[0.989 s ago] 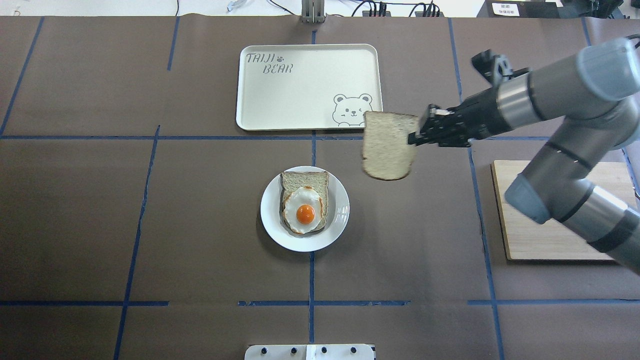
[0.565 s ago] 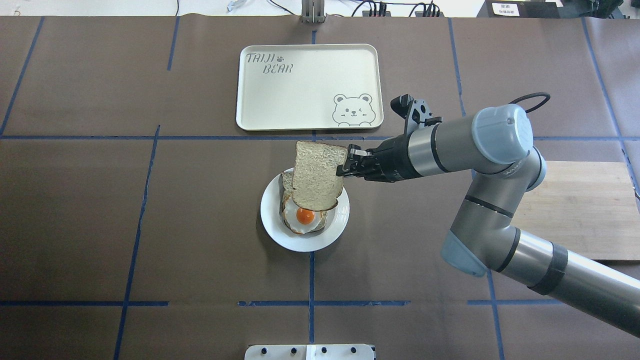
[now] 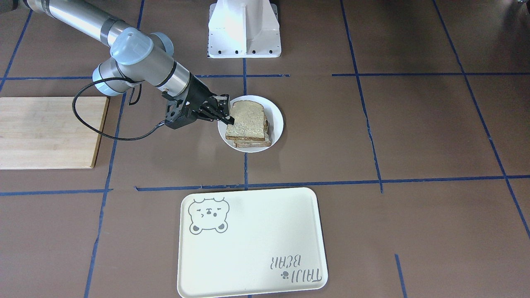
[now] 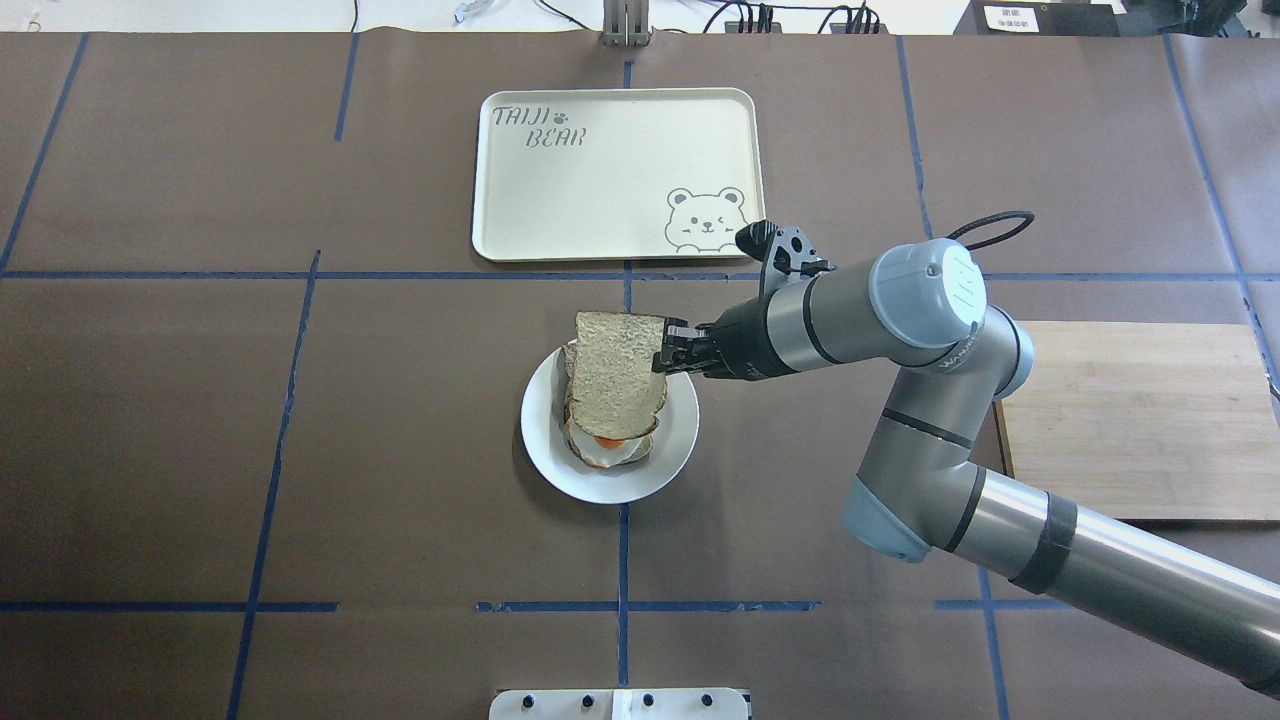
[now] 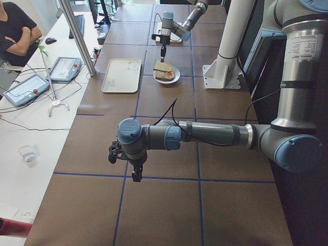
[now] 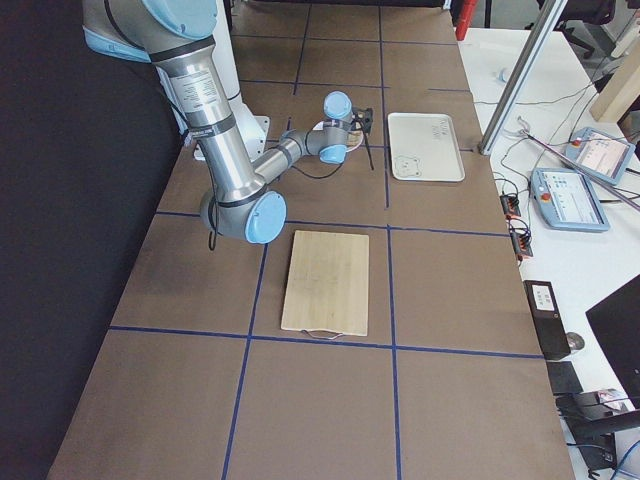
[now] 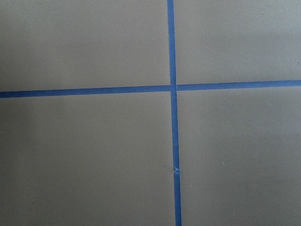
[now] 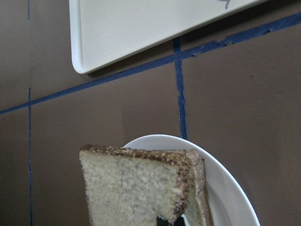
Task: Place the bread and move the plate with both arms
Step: 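Lower the bread onto the egg-topped slice and open the right gripper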
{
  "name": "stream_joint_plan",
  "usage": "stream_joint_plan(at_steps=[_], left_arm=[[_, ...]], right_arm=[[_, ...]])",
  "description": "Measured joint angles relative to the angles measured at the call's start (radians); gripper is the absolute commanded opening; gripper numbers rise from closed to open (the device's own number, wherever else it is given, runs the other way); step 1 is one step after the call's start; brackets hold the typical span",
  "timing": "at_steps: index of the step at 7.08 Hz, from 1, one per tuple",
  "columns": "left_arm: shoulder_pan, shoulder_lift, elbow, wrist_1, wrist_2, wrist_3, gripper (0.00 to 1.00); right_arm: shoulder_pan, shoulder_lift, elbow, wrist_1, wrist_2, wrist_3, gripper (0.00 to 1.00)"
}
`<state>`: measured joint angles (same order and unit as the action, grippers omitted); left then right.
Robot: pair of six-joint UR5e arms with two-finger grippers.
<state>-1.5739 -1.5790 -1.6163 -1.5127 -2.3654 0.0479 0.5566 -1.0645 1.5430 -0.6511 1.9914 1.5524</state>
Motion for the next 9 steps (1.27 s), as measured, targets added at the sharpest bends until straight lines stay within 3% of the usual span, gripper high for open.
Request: stream_joint_plan(at_steps=[4,5,6,7,9], left_arm=[[0.0,0.0,0.0,-0.001,0.0,0.001,1.0],[0.0,0.001,0.001,-0.001,0.0,0.001,1.0],[0.0,0.002,0.001,-0.001,0.0,0.002,1.0],[0.0,0.003,0.001,-0.001,0.0,0.002,1.0],[0.0,0.005,-0.002,-0.001,-0.001,0.001,1.0]], right_arm=[[-0.041,0.004,-0.019,0.0,-0.03,-0.002,0.03],[-0.045,0.008,-0.025,0.0,-0.039,-0.003,0.26],[-0.046,0.011,-0.029,0.001,-0.043,-0.003,0.67],[-0.047,0.013,-0.031,0.004,-0.046,-0.002,0.99],[-0.047,0.013,-0.031,0.011,-0.05,-0.002,1.0]])
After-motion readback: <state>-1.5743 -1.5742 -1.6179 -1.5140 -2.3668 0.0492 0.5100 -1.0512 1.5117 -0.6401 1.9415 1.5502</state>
